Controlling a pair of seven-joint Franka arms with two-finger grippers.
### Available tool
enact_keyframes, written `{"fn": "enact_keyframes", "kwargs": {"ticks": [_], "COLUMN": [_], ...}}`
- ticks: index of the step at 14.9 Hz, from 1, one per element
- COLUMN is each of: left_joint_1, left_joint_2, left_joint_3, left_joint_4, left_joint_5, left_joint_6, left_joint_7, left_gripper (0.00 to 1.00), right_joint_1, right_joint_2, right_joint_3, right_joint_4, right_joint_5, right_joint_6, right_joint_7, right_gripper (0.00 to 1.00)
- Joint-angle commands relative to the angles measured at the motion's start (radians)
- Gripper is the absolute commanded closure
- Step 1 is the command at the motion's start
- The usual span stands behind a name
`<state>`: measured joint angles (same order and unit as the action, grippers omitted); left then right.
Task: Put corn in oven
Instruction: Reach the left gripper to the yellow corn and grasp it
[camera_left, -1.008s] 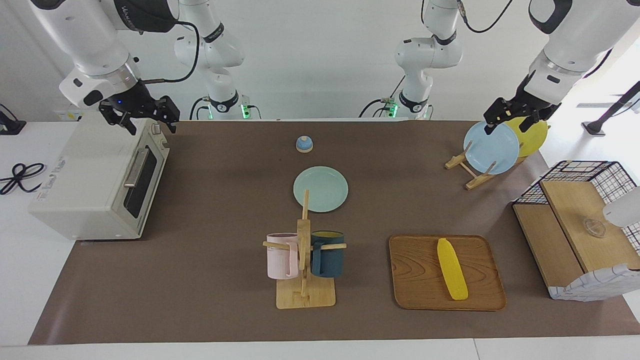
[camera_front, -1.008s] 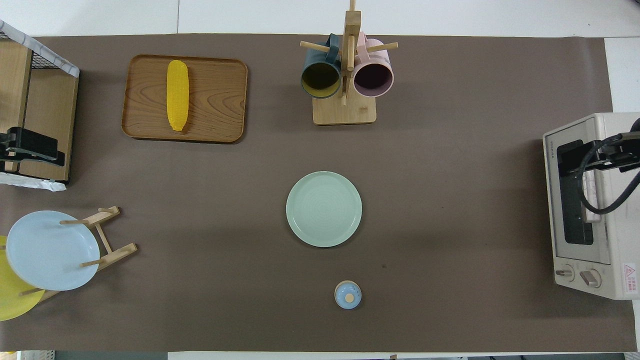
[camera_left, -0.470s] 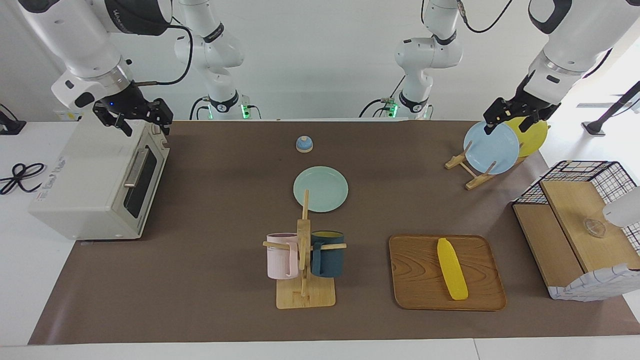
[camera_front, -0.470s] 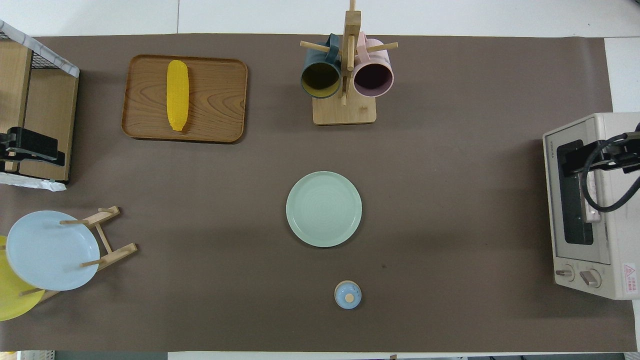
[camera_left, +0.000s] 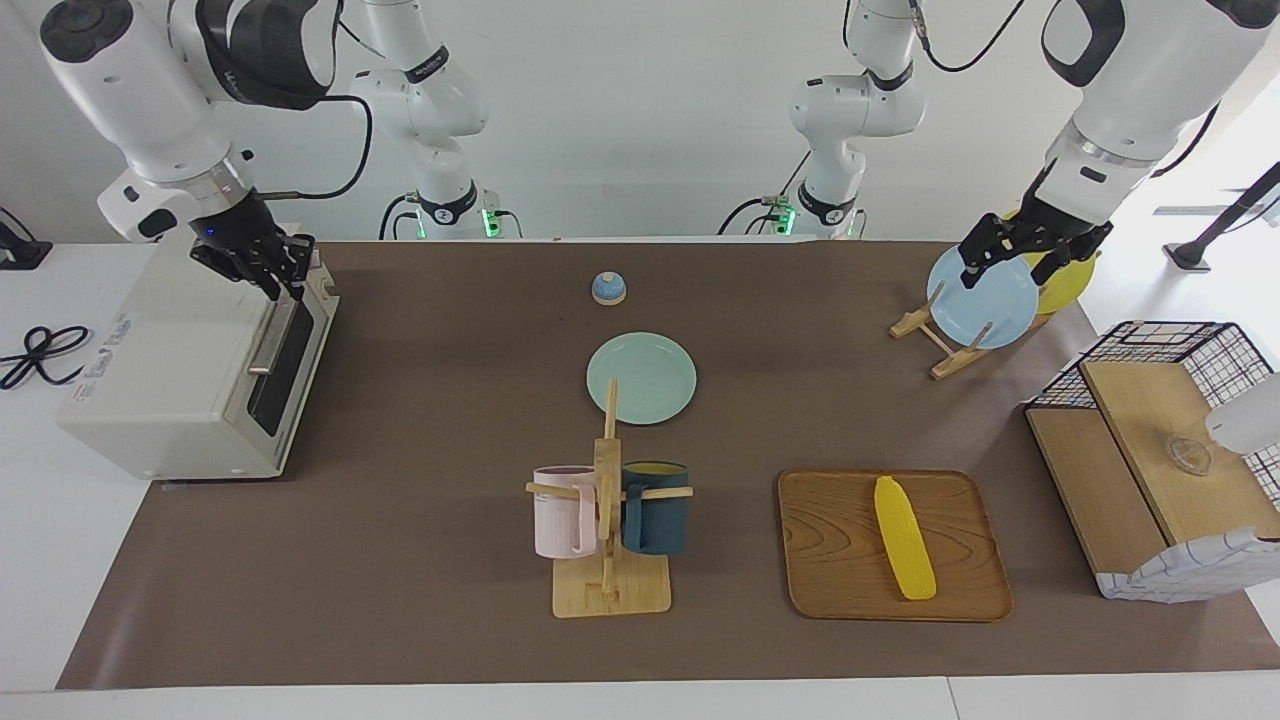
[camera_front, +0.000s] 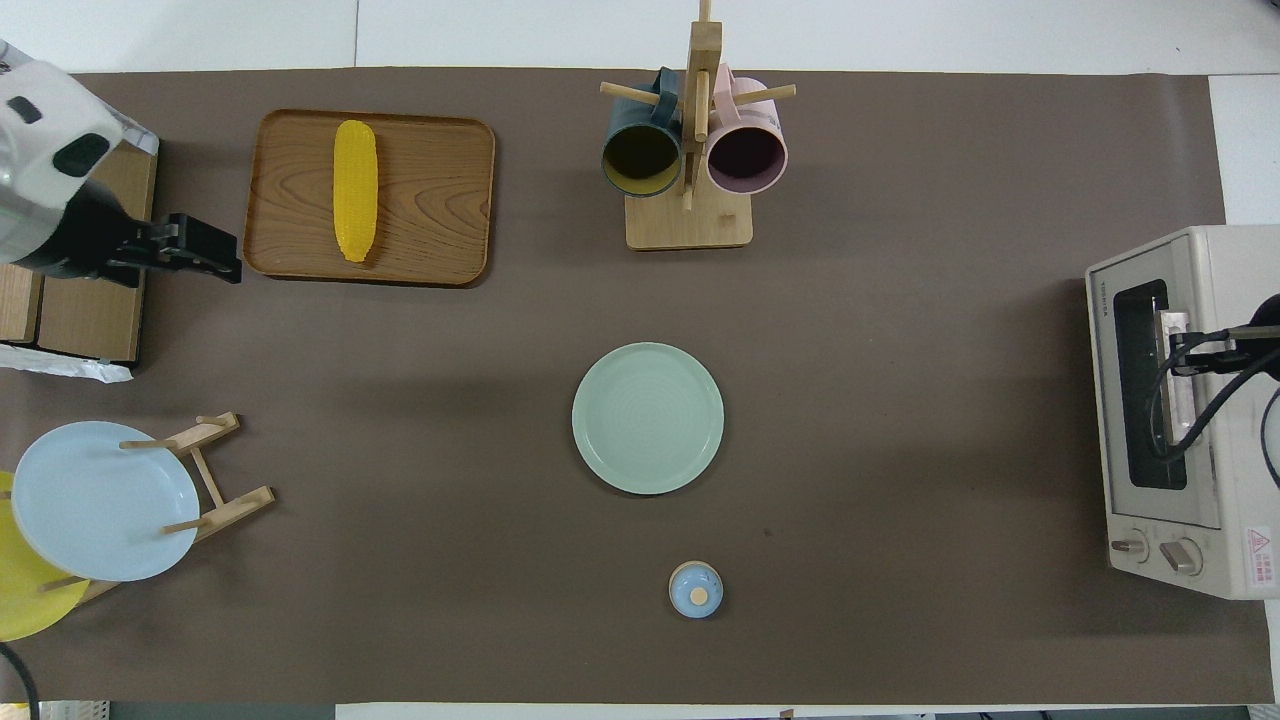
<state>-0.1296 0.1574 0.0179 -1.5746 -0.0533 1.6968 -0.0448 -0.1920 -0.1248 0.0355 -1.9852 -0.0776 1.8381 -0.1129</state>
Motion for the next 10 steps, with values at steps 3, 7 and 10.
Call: {"fn": "enact_keyframes", "kwargs": {"ticks": [3,7,10], "left_joint_1": [-0.032,-0.022,-0.019], "left_joint_2": [0.331,0.559,0.585], "left_joint_3": [0.007,-0.035,-0.026], "left_joint_4": [0.253,0.461,0.458], "left_joint_5": [-0.030,-0.028,-0.020], "left_joint_6": [0.069,0.108,0.184], "left_joint_7": [0.025,0.031,0.055], "left_gripper": [0.00,0.00,0.00], "right_joint_1": [-0.037,-0.038,-0.038], "right_joint_2": [-0.015,0.007,0.019], "right_joint_3": [0.004,0.004,0.004], "right_joint_4": [-0.067,-0.078,-0.078], "right_joint_5": [-0.047,-0.064,-0.089], "right_joint_6": [0.072,0.082,0.084], "right_joint_7": [0.004,0.006,-0.004], "right_gripper": [1.00,1.00,1.00]}}
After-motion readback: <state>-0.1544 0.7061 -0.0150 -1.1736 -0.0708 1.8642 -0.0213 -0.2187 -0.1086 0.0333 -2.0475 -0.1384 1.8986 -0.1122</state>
